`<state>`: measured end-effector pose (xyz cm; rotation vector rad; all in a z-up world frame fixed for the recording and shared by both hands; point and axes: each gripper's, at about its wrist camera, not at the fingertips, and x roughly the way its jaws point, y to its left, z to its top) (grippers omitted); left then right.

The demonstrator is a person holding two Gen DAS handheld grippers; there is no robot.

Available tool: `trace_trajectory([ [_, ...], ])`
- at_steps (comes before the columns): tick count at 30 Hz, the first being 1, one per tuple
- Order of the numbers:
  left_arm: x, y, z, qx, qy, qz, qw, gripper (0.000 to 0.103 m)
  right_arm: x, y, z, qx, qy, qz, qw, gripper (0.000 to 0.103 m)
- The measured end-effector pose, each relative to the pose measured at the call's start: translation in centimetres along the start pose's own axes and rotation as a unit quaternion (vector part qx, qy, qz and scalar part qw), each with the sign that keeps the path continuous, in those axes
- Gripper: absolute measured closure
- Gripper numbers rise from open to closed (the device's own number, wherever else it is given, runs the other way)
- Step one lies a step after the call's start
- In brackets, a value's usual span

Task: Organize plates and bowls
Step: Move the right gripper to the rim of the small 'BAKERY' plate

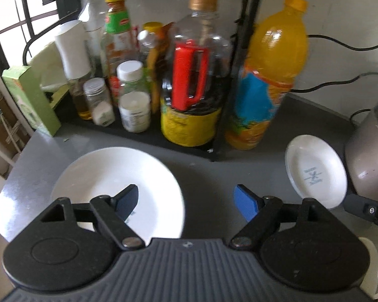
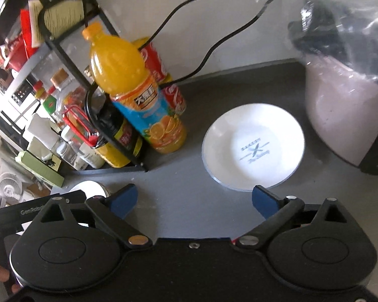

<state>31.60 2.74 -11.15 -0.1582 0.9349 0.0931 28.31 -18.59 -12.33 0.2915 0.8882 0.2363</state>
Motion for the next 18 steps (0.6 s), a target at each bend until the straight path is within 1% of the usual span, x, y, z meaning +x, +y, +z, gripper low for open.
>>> trace_trajectory([
  [5,0.2,-2.3,0.0,0.001,-0.001,-0.006,1.0,0.021,-1.4,-1.7,0.1,0.008,-0.018,-0.002,1.0,0.003],
  [10,0.2,-4.7,-0.2,0.02,-0.018,-0.007,0.9996,0.021,-2.5,-3.6,0.2,0.008,-0.033,-0.016,0.999,0.002],
  [18,1.0,-7.4,-0.1,0.027,-0.003,-0.035,0.999,0.021,-3.1,-5.9,0.2,0.018,-0.04,-0.028,0.999,0.0],
])
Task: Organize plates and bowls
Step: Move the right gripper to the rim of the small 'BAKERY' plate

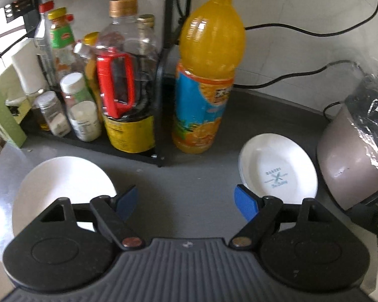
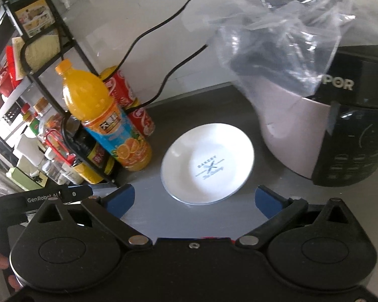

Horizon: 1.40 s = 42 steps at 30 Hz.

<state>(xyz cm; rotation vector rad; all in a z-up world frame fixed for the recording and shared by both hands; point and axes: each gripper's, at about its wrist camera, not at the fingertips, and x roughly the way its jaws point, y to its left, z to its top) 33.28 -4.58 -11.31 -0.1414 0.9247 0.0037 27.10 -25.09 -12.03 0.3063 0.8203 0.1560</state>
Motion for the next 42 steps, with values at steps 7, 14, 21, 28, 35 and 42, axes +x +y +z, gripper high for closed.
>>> trace_trajectory([
  [7,1.3,-1.9,0.3,0.015,0.008,-0.025,0.9995,0.021,0.2,-1.5,0.0,0.002,0.002,-0.013,1.0,0.0],
  [14,3.5,-3.6,0.6,0.028,0.014,-0.034,0.9989,0.022,0.7,-2.7,0.1,0.001,0.011,-0.023,1.0,0.0],
  [21,7.1,-4.9,0.5,0.027,0.025,-0.045,0.9983,0.028,1.6,-1.8,0.0,-0.055,0.012,-0.055,0.997,0.0],
  [28,11.2,-5.1,0.2,0.0,0.059,-0.045,0.9973,0.05,3.2,-0.5,0.2,-0.083,0.026,-0.063,0.994,0.002],
  [35,13.6,-5.4,-0.2,-0.015,0.072,-0.042,0.9964,0.068,4.8,1.2,0.5,-0.121,0.037,-0.077,0.989,0.006],
  [42,13.9,-5.6,0.4,-0.015,0.063,-0.038,0.9972,0.076,7.0,1.8,1.0,-0.134,0.065,-0.083,0.985,0.028],
])
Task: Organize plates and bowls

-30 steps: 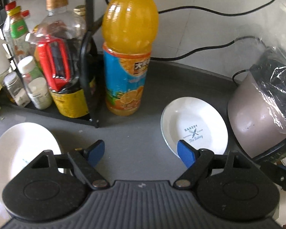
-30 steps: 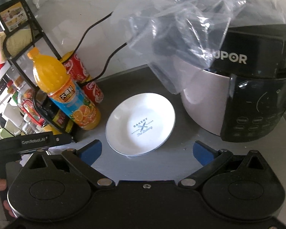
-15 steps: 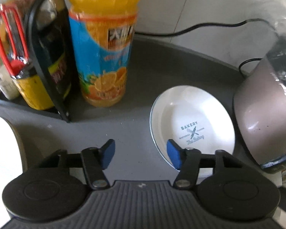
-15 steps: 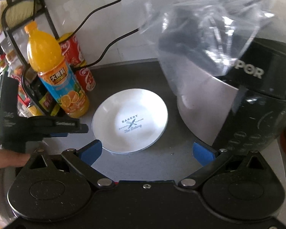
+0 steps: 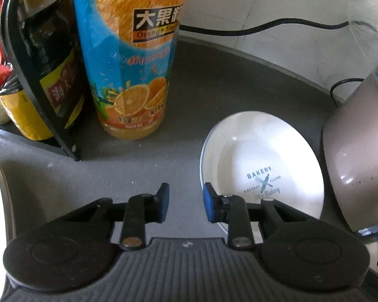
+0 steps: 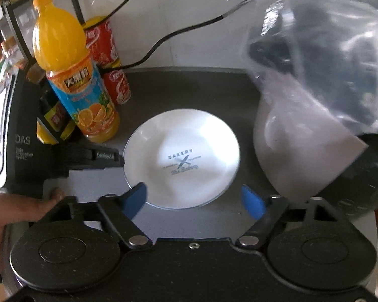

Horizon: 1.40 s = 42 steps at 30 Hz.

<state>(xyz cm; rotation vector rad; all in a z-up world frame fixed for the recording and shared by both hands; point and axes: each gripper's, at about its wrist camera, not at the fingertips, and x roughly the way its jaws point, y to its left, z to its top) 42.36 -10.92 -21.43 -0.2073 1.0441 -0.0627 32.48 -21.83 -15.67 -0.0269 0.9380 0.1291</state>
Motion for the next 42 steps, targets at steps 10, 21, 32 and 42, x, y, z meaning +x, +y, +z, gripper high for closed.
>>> trace_trajectory([
  [10,0.7,-0.9,0.4,0.01,0.009,-0.021,0.9997,0.099,1.0,0.2,0.2,0.008,0.016,-0.011,1.0,0.028],
  [21,0.2,0.0,-0.8,0.045,0.016,-0.027,0.9985,0.099,1.3,0.9,0.9,0.037,0.036,0.012,0.999,0.03],
  [32,-1.3,2.8,-1.9,0.036,0.023,-0.021,0.9988,0.099,2.7,2.6,1.5,0.036,0.055,0.016,0.998,0.03],
  [42,-2.2,6.0,-2.4,0.026,0.027,-0.008,0.9993,0.099,4.4,2.8,1.0,0.053,0.083,0.029,0.995,0.042],
])
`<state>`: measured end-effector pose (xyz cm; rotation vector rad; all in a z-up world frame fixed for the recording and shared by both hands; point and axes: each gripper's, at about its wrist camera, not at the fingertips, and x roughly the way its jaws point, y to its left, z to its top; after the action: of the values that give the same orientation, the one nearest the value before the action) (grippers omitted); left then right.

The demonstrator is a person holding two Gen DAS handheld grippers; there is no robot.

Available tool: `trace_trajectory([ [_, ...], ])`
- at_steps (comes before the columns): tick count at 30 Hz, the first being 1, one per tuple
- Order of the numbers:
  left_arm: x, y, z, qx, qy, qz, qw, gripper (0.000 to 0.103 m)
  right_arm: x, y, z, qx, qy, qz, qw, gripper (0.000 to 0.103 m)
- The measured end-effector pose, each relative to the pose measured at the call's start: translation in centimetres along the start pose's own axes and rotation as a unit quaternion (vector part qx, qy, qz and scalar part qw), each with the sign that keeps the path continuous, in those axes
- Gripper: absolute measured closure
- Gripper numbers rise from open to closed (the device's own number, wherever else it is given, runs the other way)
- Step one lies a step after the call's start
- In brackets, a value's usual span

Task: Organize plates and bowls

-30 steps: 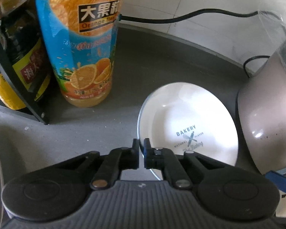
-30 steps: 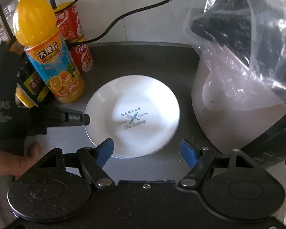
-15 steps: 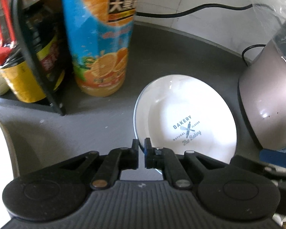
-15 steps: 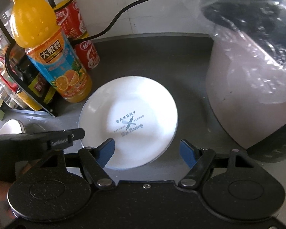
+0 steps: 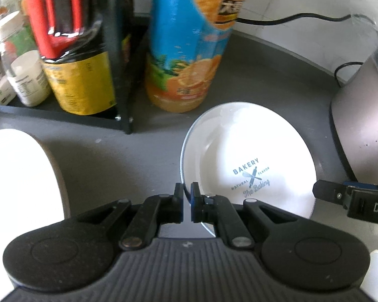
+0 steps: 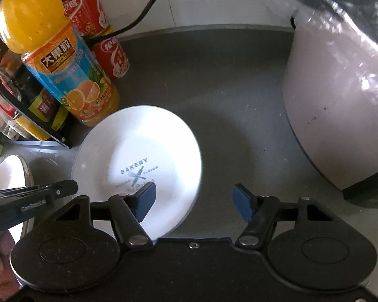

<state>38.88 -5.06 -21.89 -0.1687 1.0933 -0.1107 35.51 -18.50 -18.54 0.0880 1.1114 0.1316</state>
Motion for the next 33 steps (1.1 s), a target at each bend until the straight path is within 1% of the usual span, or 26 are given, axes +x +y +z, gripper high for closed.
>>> trace_trajectory([
  [3,-0.3,0.7,0.0,-0.003,0.0,0.005,1.0,0.099,0.6,0.2,0.0,0.003,0.008,0.005,1.0,0.044],
  [5,-0.3,1.1,0.1,-0.006,0.001,0.006,1.0,0.099,0.9,0.3,0.1,0.002,0.017,0.008,1.0,0.054],
  [8,-0.3,1.3,0.3,-0.01,0.003,0.006,0.9999,0.099,1.6,0.5,0.3,0.001,0.032,0.012,0.999,0.061],
  [14,-0.1,0.8,0.7,-0.008,0.006,0.018,0.9998,0.1,2.9,0.4,1.0,0.008,0.053,0.008,0.999,0.063],
  [21,0.3,0.4,1.4,-0.011,0.015,0.027,0.9995,0.099,4.1,0.5,2.7,-0.01,0.073,0.0,0.997,0.063],
  [24,0.1,0.2,1.6,-0.01,0.014,0.029,0.9994,0.099,4.8,0.6,3.5,-0.029,0.081,-0.006,0.996,0.063],
  [26,0.1,0.2,1.7,-0.011,0.015,0.03,0.9994,0.099,5.4,0.7,3.9,-0.043,0.09,-0.012,0.995,0.068],
  [28,-0.1,0.1,1.8,-0.012,0.015,0.032,0.9993,0.099,5.8,0.8,4.1,-0.051,0.094,-0.006,0.994,0.069],
  [30,0.0,0.0,1.9,-0.015,0.016,0.032,0.9993,0.099,6.0,1.1,4.2,-0.061,0.095,0.0,0.994,0.072],
  [33,0.0,0.1,2.1,-0.018,0.017,0.033,0.9992,0.099,6.5,1.4,4.6,-0.063,0.093,0.005,0.994,0.079],
])
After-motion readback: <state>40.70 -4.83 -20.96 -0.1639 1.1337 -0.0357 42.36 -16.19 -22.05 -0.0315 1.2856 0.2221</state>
